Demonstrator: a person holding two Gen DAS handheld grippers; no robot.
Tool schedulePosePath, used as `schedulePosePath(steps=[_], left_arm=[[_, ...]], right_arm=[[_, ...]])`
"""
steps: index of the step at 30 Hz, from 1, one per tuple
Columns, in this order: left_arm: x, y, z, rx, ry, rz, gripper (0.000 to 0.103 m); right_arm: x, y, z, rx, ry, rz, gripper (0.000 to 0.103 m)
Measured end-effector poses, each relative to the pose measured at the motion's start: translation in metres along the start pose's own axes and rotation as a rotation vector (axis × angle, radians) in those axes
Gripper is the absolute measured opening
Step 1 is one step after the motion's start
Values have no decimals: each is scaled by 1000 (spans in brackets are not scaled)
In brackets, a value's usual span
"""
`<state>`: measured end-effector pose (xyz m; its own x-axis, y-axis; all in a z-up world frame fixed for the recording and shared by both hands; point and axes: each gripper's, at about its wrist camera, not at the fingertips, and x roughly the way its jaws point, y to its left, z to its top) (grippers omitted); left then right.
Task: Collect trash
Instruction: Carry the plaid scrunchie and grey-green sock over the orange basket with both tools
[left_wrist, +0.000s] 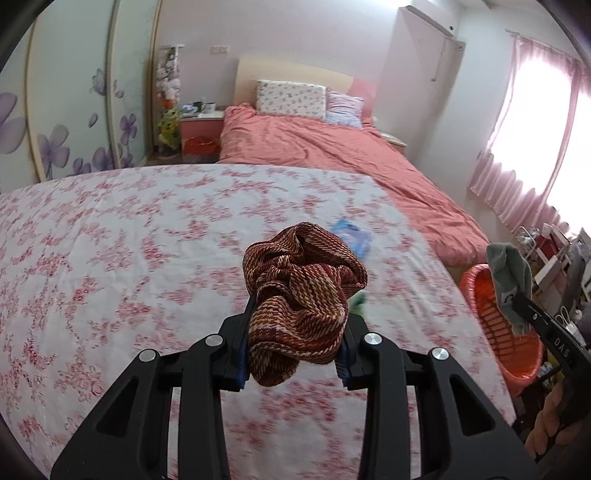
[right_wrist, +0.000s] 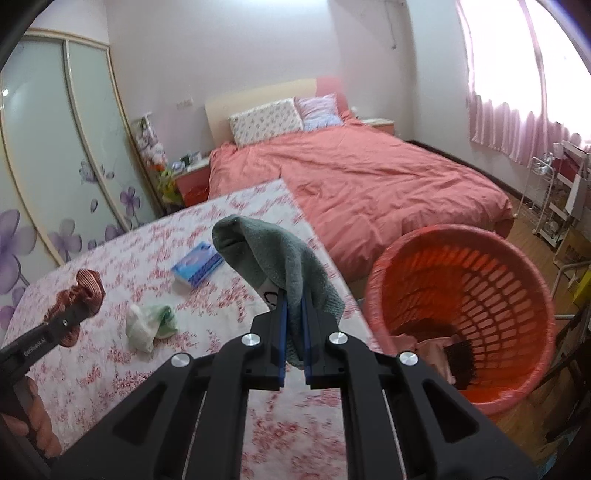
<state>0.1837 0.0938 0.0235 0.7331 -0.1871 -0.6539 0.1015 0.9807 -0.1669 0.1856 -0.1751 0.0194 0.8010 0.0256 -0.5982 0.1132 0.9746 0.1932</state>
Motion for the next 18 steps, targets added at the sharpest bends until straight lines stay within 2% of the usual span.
schedulePosePath(steps=[10,18], left_arm=[[-14,-39,0,42,-20,-77,35],[-20,-71,1,84,-41,-136,35]], right_arm=[[-43,-31,4,52,-93,-39,8],[-61,-53,6,83,-139,-98,8]])
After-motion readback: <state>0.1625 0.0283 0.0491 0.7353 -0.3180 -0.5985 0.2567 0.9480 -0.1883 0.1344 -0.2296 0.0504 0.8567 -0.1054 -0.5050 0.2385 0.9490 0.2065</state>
